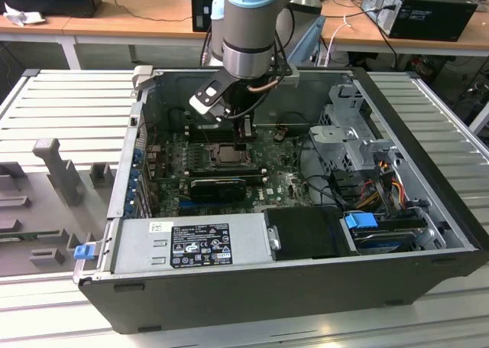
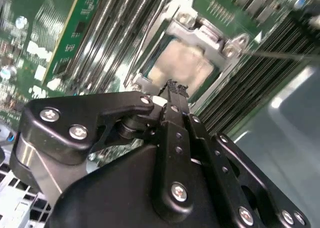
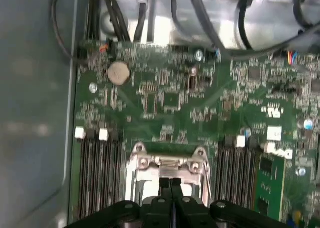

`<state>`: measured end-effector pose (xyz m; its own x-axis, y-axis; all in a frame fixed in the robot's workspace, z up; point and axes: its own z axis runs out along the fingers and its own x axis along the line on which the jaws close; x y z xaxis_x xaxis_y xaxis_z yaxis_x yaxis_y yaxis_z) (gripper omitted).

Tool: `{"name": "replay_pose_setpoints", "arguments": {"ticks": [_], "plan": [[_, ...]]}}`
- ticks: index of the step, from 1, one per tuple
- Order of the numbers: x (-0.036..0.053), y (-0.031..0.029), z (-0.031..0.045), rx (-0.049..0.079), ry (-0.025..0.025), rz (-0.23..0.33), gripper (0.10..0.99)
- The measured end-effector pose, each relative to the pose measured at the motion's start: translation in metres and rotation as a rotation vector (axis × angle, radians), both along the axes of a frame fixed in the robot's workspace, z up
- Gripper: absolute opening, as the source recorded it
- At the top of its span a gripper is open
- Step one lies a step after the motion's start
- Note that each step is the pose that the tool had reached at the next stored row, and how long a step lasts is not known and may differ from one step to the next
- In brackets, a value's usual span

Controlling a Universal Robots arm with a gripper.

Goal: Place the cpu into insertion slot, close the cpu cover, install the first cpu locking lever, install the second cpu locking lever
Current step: 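Close the cpu cover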

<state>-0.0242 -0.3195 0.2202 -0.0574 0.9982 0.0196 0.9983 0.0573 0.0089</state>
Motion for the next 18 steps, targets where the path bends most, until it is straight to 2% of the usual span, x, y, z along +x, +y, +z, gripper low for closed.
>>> {"name": "replay_pose_setpoints", "arguments": {"ticks": [2,5,11,13,18], "plan": [[-0.0131,0.0000,-0.0012,0.000,0.0000,0.003,0.106],[-0.0213,0.0000,-0.0022,0.000,0.0000,0.006,0.106],[-0.0275,0.0000,-0.0086,0.000,0.0000,0.009,0.106],[-0.0292,-0.0001,-0.0128,0.000,0.0000,0.011,0.106],[-0.0308,-0.0001,-0.0142,0.000,-0.0006,0.011,0.106]]}}
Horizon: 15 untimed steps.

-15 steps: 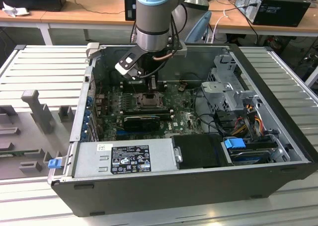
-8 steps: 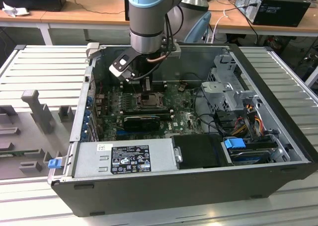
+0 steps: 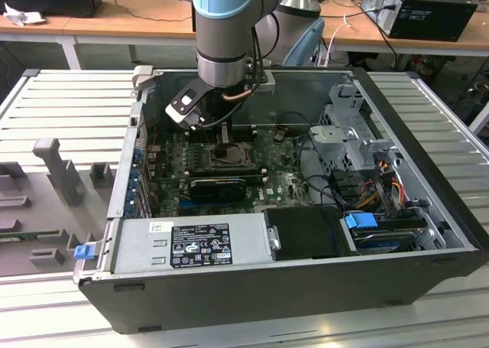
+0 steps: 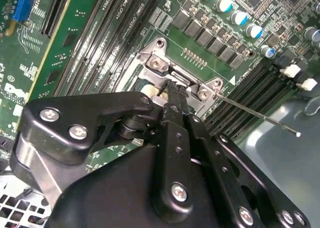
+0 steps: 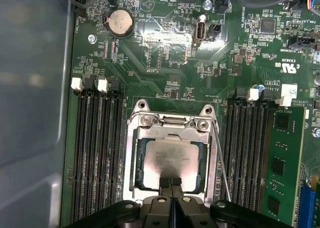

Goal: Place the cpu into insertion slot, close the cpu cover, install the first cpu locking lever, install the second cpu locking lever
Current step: 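Close the cpu cover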

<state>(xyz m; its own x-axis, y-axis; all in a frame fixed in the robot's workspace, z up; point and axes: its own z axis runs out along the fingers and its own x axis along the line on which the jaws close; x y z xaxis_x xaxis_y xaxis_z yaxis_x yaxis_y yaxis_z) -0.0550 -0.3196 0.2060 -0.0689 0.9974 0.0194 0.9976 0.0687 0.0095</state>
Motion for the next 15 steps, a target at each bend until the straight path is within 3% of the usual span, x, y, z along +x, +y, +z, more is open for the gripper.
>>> {"name": "replay_pose_setpoints", "arguments": {"ticks": [4,10,15], "plan": [[-0.0001,0.0000,0.0115,0.000,0.0000,0.000,0.106],[0.0141,0.0000,0.0116,0.000,0.0014,0.000,0.106],[0.0204,0.0000,0.0116,0.000,0.0017,0.000,0.106]]}}
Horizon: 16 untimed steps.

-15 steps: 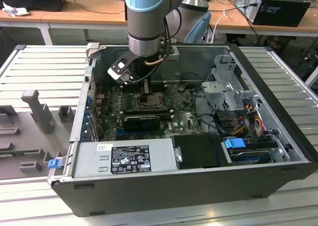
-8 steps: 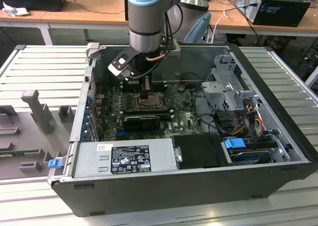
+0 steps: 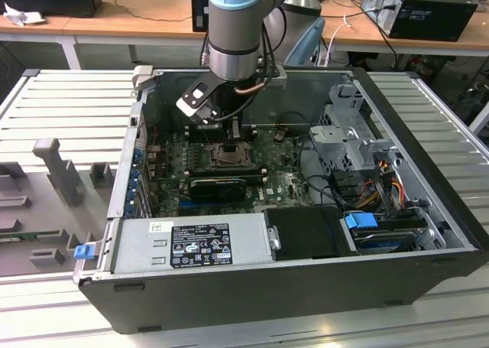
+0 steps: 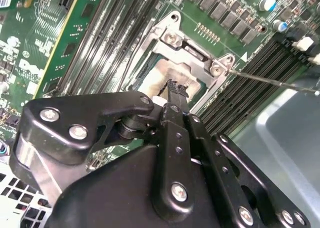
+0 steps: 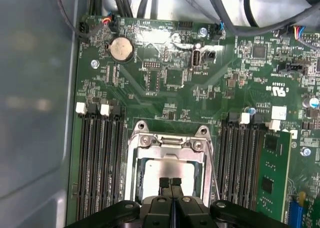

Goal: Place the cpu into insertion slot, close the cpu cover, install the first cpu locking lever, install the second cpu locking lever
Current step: 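Close the cpu cover, then install the first cpu locking lever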

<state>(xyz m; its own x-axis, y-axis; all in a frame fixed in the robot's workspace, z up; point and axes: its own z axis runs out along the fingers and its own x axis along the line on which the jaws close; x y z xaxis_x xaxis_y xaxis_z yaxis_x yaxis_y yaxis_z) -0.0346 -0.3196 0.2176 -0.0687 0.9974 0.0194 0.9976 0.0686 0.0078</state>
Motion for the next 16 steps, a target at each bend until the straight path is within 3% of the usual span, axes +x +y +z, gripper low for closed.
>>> {"name": "replay_pose_setpoints", "arguments": {"ticks": [7,16], "plan": [[0.0013,0.0000,0.0015,0.000,0.0000,0.000,0.106],[0.0014,0.0000,0.0157,-0.001,0.0000,0.000,0.106]]}}
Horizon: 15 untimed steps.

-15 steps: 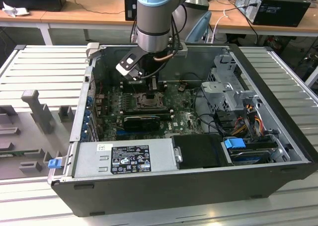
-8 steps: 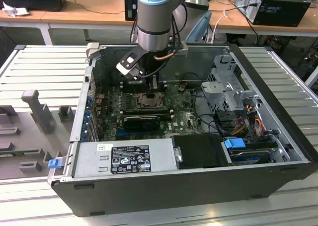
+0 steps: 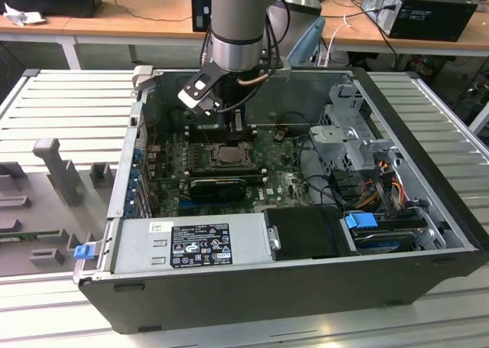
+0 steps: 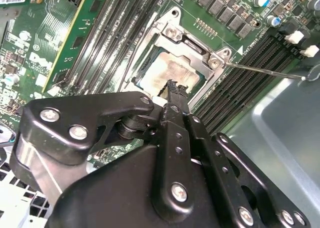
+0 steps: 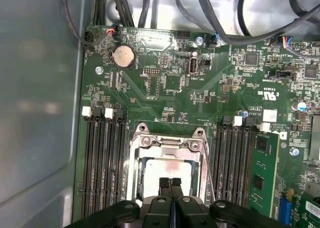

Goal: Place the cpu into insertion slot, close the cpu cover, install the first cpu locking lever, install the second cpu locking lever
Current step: 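Install the first cpu locking lever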

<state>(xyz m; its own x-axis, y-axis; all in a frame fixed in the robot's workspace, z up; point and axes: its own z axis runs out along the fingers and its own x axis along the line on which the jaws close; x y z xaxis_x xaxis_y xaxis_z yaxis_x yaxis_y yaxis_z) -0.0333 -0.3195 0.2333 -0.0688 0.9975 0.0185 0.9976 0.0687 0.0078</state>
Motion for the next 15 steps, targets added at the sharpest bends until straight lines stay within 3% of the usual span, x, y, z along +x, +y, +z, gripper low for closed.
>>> {"name": "replay_pose_setpoints", "arguments": {"ticks": [15], "plan": [[0.0000,0.0000,0.0238,0.000,0.0000,0.000,0.106]]}}
